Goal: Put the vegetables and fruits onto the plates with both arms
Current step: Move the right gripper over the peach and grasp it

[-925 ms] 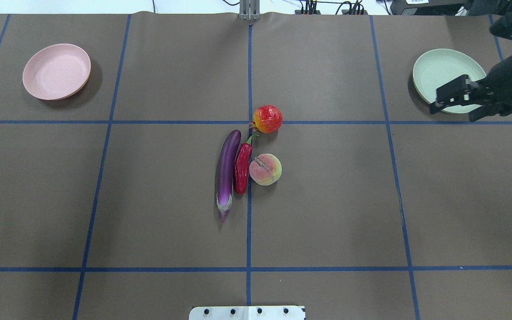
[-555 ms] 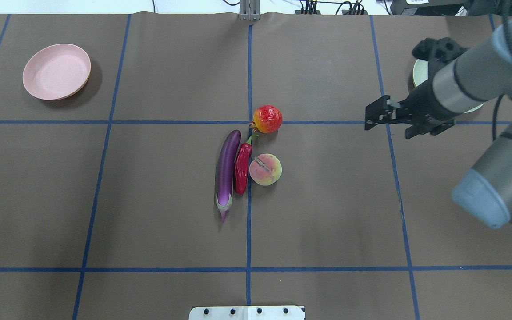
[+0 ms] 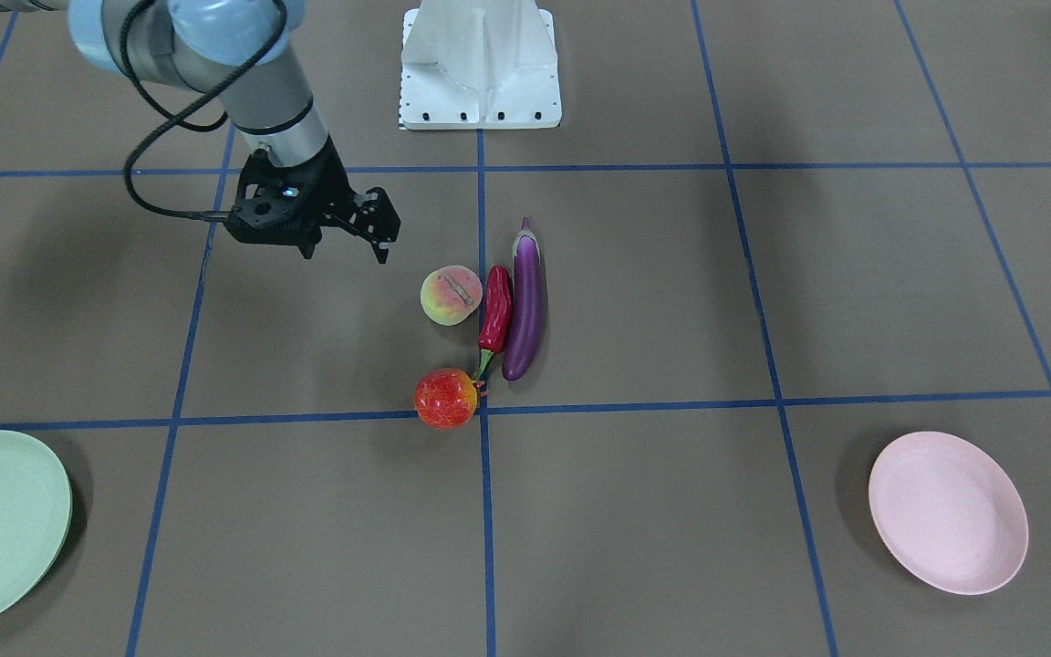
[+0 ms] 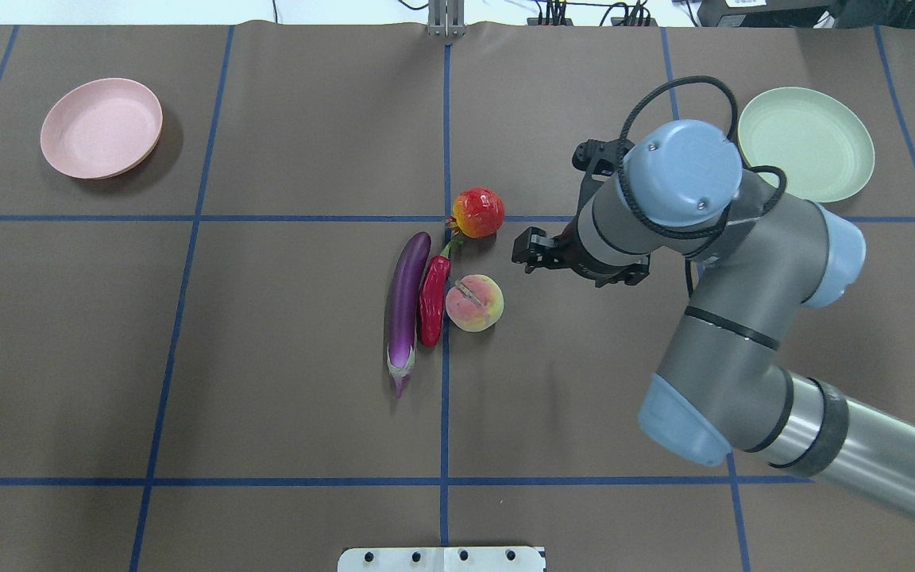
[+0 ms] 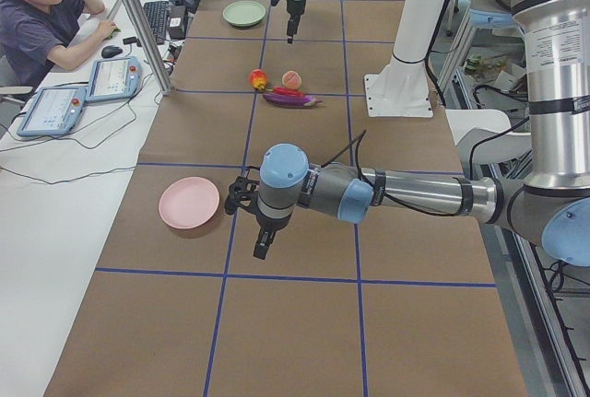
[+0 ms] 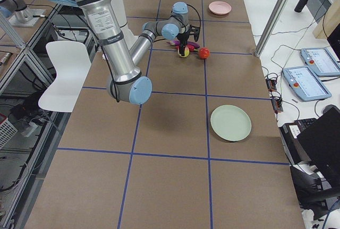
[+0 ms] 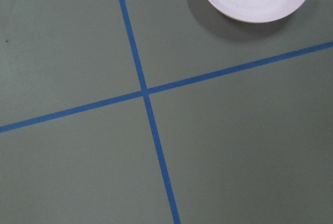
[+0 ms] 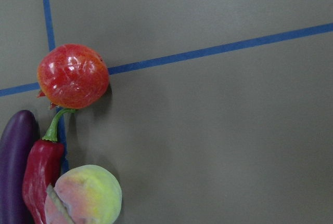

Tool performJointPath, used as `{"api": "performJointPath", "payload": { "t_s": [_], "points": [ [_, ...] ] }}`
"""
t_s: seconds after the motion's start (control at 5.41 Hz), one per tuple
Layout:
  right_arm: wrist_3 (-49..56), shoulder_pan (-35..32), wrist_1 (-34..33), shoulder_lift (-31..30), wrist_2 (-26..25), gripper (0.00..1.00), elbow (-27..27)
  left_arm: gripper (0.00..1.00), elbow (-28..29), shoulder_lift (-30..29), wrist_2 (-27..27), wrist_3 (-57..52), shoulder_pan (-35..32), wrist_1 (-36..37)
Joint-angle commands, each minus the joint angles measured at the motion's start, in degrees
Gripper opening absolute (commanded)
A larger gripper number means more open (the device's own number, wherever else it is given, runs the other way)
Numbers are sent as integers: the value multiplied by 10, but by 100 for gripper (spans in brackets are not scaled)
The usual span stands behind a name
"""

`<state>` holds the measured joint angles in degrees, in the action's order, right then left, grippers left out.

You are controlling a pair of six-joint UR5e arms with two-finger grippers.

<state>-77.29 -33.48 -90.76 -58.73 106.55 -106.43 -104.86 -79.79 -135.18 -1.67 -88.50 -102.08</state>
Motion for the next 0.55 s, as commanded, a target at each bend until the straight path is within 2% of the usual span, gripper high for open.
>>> {"api": "performJointPath", "payload": {
  "t_s": [0.0, 0.37],
  "points": [
    [-8, 39, -13, 64, -51, 100, 72, 100, 1, 0, 0, 0, 0, 0],
    [-10, 52, -13, 115, -59, 100, 127, 100, 4, -1, 0, 0, 0, -1]
  ]
}}
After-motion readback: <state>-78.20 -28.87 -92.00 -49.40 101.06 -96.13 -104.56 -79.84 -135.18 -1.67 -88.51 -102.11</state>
